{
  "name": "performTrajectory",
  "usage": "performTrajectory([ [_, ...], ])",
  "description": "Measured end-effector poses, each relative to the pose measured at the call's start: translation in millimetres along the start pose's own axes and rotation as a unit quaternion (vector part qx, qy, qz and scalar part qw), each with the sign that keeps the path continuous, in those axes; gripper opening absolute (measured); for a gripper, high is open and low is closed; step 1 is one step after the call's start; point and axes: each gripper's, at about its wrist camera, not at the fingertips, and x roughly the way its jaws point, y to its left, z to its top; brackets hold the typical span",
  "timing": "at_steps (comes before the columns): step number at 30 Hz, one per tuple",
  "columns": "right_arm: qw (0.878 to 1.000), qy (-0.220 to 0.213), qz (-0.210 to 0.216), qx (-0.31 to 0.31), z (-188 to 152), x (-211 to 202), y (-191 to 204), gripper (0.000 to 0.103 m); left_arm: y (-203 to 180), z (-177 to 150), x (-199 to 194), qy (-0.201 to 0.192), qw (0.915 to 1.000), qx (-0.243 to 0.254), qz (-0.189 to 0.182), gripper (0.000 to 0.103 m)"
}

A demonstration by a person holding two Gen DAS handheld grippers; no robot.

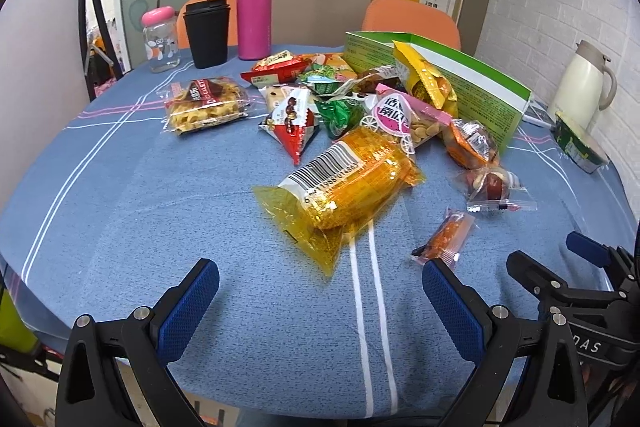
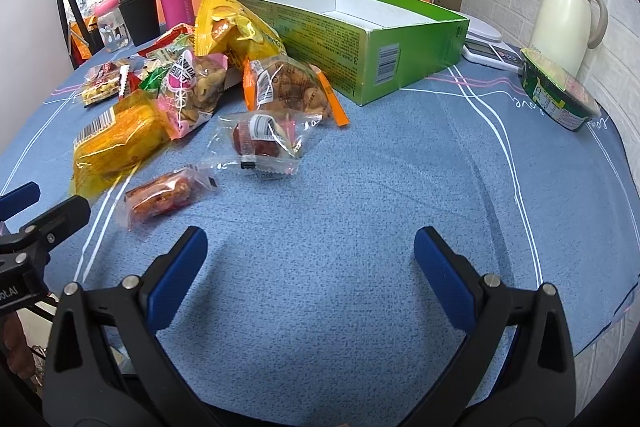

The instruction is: Organize snacks

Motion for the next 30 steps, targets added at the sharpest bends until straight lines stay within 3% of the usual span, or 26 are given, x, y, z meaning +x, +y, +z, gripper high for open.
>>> performTrajectory([
  [5,0.999,-0.039,0.018,0.014,6.2,-7.0,-18.2,0.103,-7.7,1.0,0.9,0.005,0.9983,0.012,-0.056,0.103],
  [9,0.992,-0.087,0.078,0.045,15.4,-9.4,-35.6,0.103,-12.6,4.2,2.6,0.012,0.9948,0.020,-0.099,0.103],
  [12,0.993,-0.052,0.102,0.029,25.9,1.3,-32.0,0.103,-18.5,5.4,2.6,0.013,0.9930,0.034,-0.113,0.101],
  [15,0.994,-0.048,0.097,0.007,34.9,7.7,-20.2,0.103,-22.0,5.6,2.0,0.015,0.9914,0.047,-0.121,0.090],
  [21,0.991,-0.037,0.130,-0.012,43.6,23.6,-1.2,0.102,-32.1,5.7,-2.8,0.034,0.9842,0.088,-0.150,0.064],
  [22,0.991,-0.035,0.129,-0.015,43.4,26.1,-0.1,0.099,-34.0,5.7,-4.8,0.036,0.9824,0.094,-0.157,0.060],
  [24,0.992,-0.026,0.122,-0.017,41.5,30.3,-1.5,0.077,-37.0,5.6,-7.7,0.039,0.9794,0.100,-0.171,0.057],
  [25,0.992,-0.019,0.123,-0.015,39.4,32.6,-4.0,0.059,-39.1,6.1,-9.4,0.041,0.9771,0.102,-0.182,0.056],
  [27,0.990,-0.015,0.143,0.000,36.4,32.7,-11.4,0.052,-42.9,7.0,-12.2,0.044,0.9734,0.106,-0.198,0.056],
  [30,0.992,-0.024,0.127,0.004,30.2,24.1,-20.8,0.050,-51.1,12.2,-11.7,0.040,0.9723,0.120,-0.196,0.056],
])
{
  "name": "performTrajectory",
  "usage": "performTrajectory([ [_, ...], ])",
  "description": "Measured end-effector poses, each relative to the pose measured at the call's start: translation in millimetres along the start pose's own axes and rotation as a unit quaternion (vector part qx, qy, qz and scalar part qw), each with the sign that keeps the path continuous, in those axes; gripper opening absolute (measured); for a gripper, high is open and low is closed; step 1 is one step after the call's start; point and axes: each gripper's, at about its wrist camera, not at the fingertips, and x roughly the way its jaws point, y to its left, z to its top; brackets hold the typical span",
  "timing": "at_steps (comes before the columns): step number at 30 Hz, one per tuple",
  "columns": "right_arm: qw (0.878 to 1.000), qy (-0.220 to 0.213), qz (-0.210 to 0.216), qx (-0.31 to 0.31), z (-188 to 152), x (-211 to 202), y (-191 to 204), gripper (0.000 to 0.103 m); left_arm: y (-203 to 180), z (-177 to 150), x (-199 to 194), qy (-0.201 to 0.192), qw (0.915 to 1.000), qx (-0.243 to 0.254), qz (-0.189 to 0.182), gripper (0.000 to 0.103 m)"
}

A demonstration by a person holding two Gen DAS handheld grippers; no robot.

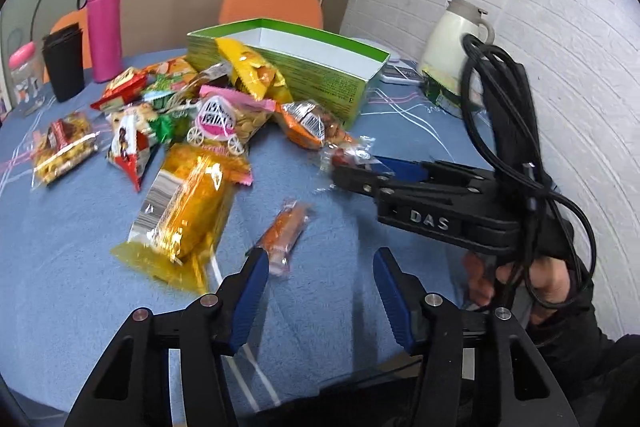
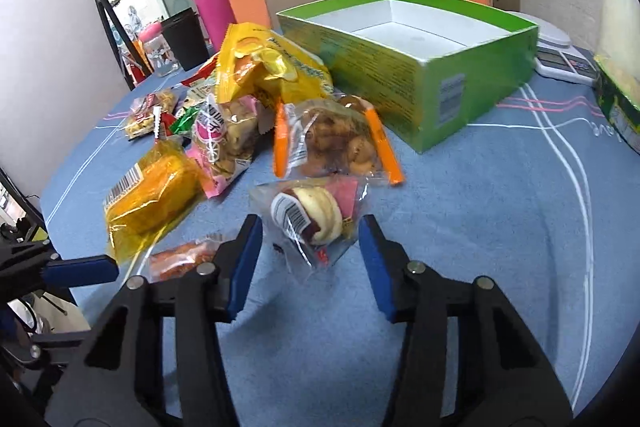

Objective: Organize snacks
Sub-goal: 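Grasp the clear bun bag with the right tool while the left tool grasps a sausage stick, then drop the bun bag into the green box with the right tool while the left drops the sausage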

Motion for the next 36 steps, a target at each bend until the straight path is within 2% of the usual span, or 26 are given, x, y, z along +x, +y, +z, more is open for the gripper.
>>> performTrajectory([
  [5,1.000,-0.013,0.000,0.026,-12.9,-21.4,-16.2,0.048,4.8,14.0,29.2,0.020,0.9986,0.016,0.046,0.055],
  [6,0.999,-0.015,-0.005,0.027,-13.5,-23.0,-16.6,0.048,5.3,15.5,34.4,0.024,0.9982,0.023,0.050,0.051],
  [9,0.999,-0.019,-0.010,0.037,-15.2,-25.8,-22.5,0.048,8.9,14.3,53.4,0.057,0.9960,0.034,0.060,0.026],
  [10,0.999,-0.018,-0.009,0.039,-14.3,-24.8,-23.3,0.048,9.3,13.4,52.3,0.046,0.9963,0.038,0.063,0.024],
  [15,0.999,-0.015,-0.002,0.036,-13.9,-18.8,-18.6,0.048,10.8,12.0,49.0,0.050,0.9968,0.019,0.060,0.022],
  [18,0.999,-0.018,0.001,0.033,-12.9,-22.4,-17.3,0.046,13.1,17.0,40.6,0.052,0.9986,-0.008,0.008,0.021],
  [21,0.999,-0.039,0.007,0.036,-3.8,-35.0,-19.1,0.045,12.9,31.3,24.3,0.030,0.9993,-0.013,-0.017,0.021],
  [25,0.995,-0.096,-0.002,0.027,21.7,-60.5,-20.5,0.045,15.0,70.8,2.8,-0.018,0.9992,-0.020,-0.031,0.021],
  [29,0.990,-0.139,-0.022,0.004,52.5,-68.8,-20.1,0.045,12.6,116.9,6.7,-0.046,0.9981,-0.028,-0.030,0.021],
  [32,0.989,-0.146,-0.039,-0.002,70.8,-59.9,-27.2,0.045,10.1,143.3,20.9,-0.051,0.9981,-0.028,-0.020,0.021],
  [36,0.990,-0.133,-0.046,0.018,86.7,-37.1,-46.8,0.045,10.8,174.1,49.7,-0.044,0.9977,-0.042,-0.028,0.021],
])
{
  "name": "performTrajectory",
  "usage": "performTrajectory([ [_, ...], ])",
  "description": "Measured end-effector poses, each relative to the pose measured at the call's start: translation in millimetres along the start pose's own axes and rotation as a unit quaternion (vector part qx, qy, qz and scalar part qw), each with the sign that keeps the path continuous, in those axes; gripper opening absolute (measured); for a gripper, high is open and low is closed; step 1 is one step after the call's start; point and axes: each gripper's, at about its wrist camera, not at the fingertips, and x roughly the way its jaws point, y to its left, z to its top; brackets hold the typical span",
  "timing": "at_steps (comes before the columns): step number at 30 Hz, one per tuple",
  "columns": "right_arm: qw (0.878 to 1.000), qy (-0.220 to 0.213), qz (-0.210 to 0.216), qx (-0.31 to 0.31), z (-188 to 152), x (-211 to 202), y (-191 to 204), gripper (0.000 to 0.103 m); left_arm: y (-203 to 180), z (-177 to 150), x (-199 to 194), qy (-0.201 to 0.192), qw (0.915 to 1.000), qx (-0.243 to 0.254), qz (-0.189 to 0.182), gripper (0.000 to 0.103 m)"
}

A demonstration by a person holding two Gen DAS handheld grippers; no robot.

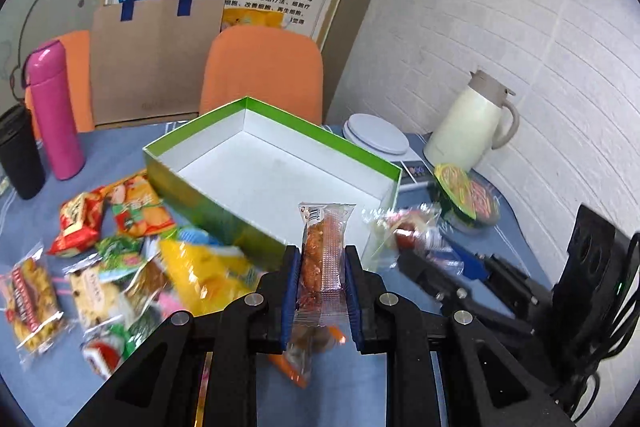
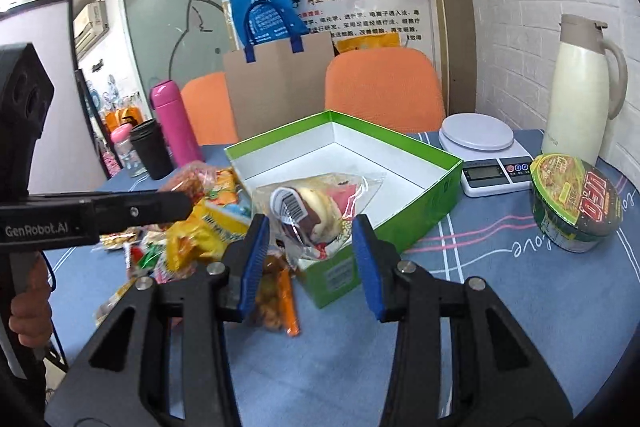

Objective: Organize snacks
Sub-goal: 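Drop the bun bag into the green box with the right tool while the left drops the sausage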

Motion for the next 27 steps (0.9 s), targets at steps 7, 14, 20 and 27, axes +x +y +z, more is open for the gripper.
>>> performTrajectory([
  [7,0.999,0.034,-0.027,0.000,6.6,40.6,-17.8,0.045,2.1,20.1,59.0,0.031,0.9994,-0.014,0.009,0.021],
  [14,0.994,-0.007,-0.082,-0.070,-6.0,38.2,-13.3,0.101,22.4,11.4,58.8,-0.009,0.9974,-0.057,0.043,0.099],
  [20,0.997,0.002,-0.062,-0.035,-9.3,30.4,-22.7,0.101,27.5,9.4,41.6,-0.026,0.9963,-0.041,0.071,0.099],
  [27,0.999,-0.016,-0.037,-0.024,0.2,-3.4,-5.7,0.101,21.4,-0.8,-9.4,-0.066,0.9945,-0.020,0.079,0.099],
])
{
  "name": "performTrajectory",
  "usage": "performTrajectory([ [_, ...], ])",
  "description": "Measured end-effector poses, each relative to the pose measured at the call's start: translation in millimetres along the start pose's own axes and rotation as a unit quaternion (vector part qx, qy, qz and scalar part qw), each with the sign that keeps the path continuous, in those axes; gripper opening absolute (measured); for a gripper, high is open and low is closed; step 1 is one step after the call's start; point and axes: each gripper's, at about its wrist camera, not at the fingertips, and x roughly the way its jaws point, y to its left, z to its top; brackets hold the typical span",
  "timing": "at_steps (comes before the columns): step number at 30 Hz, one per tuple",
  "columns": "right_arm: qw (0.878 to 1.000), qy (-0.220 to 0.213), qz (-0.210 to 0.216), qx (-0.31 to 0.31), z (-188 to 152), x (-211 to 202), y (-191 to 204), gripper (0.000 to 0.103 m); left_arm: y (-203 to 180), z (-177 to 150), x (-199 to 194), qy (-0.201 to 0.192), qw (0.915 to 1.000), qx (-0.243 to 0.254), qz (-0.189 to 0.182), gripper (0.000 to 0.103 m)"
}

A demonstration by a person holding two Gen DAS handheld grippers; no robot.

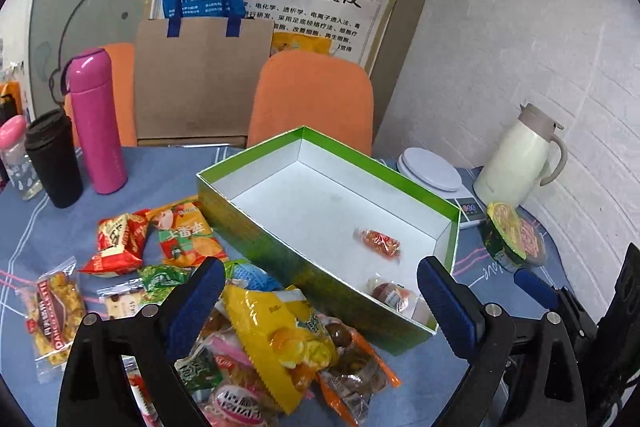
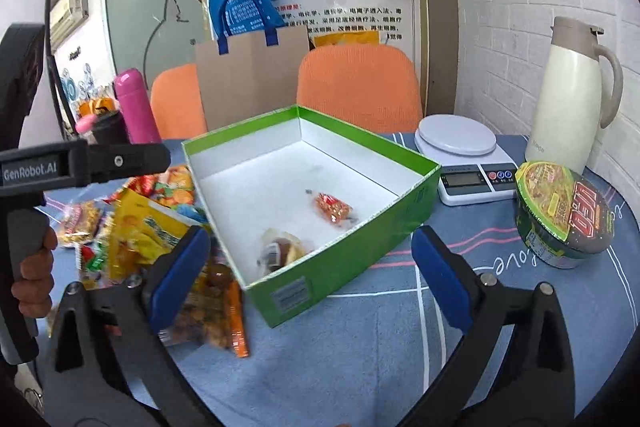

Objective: Organize snacks
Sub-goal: 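Drop the bun bag into the green box with the right tool while the left drops the sausage, then grasp the yellow bread bag with the left tool while the right grasps the cookie bag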

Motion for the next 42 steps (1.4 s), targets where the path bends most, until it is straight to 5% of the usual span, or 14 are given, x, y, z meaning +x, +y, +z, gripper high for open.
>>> performTrajectory([
  [4,0.999,-0.018,0.026,0.008,-3.7,-29.3,10.6,0.102,8.7,-20.2,-40.0,-0.016,0.9997,0.017,-0.005,0.099],
  [7,0.999,-0.016,0.046,0.016,-16.6,-42.6,19.2,0.102,21.8,-47.1,-58.2,-0.015,0.9992,0.027,0.027,0.099],
  [15,0.995,0.054,0.078,0.004,-62.9,-34.0,51.9,0.102,55.9,-122.5,-75.4,0.036,0.9988,-0.012,0.031,0.099],
  [18,0.994,0.074,0.083,-0.014,-72.1,-28.1,63.7,0.102,53.0,-137.2,-74.5,0.053,0.9978,0.013,0.037,0.099],
  [29,0.992,0.106,0.062,-0.022,-76.3,-9.9,68.1,0.102,39.0,-146.1,-59.0,0.073,0.9937,0.069,0.048,0.091],
  [33,0.991,0.121,0.037,-0.038,-67.6,10.5,77.9,0.102,44.7,-145.8,-57.2,0.080,0.9936,0.060,0.051,0.069],
  [39,0.986,0.141,0.010,-0.086,-59.5,43.1,94.9,0.102,46.8,-144.2,-57.9,0.078,0.9933,0.065,0.055,0.068],
  [42,0.985,0.141,0.005,-0.101,-57.6,51.8,96.9,0.089,49.0,-145.4,-51.9,0.085,0.9928,0.064,0.056,0.067],
])
